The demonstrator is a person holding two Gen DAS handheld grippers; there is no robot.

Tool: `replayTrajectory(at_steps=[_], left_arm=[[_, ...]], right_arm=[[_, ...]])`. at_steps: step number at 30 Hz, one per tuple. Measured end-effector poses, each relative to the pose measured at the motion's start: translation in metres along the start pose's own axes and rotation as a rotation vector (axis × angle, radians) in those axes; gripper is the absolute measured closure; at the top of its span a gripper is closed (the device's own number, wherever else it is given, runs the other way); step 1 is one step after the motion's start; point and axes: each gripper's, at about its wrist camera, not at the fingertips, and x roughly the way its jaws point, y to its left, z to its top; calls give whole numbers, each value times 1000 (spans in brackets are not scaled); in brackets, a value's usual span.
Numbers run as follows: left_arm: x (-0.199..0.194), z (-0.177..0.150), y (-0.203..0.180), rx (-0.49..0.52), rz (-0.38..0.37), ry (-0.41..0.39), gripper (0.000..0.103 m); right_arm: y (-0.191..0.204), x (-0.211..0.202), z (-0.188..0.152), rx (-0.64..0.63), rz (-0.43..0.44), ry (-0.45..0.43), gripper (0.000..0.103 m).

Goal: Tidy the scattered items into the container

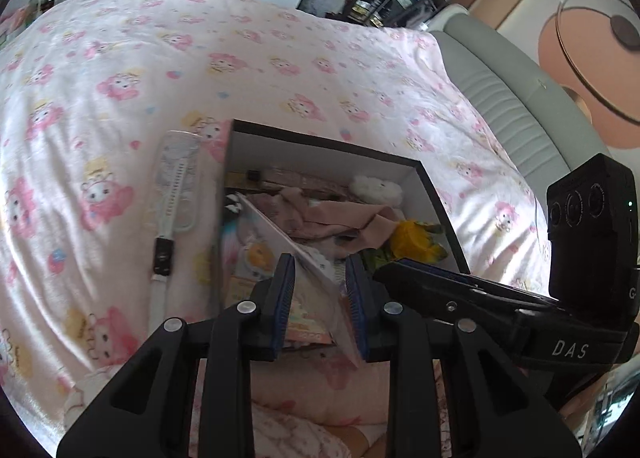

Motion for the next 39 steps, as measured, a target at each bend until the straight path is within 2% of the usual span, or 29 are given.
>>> replayTrajectory(at_steps=[2,5,10,15,19,26,32,33,35,37,39], left_arm=[[19,4,-19,48,-1,34,80],[34,3,-37,96,7,65,80],[38,1,-34,94,18,71,77],[39,-1,-9,32,47,69,77],[45,-5,6,14,78,97,77],[53,-11,2,25,83,114,77],[62,-9,-9,-1,36,127,84],[63,-9,-11,-7,17,126,85],[65,-6,-13,-36,-53,136,94],[69,-5,-15,-69,-124,153,97],[74,-6,-19,-74,-136,158,97]], right_arm=[[-20,-14,0,28,-61,-29,58],[-51,-24,-2,107,-65,-47,58],[-79,-24,-7,168,-93,-45,58],[-82,-11,-5,162,-81,-14,58],[-77,7,-6,160,-64,19,58],[-71,22,-15,149,-70,42,58],[-76,12,-17,164,-86,23,58],[-78,9,-17,167,-88,17,58],[-81,3,-19,174,-91,5,58],[-85,-3,-20,185,-99,-8,58],[-89,-8,-20,202,-105,-19,58]])
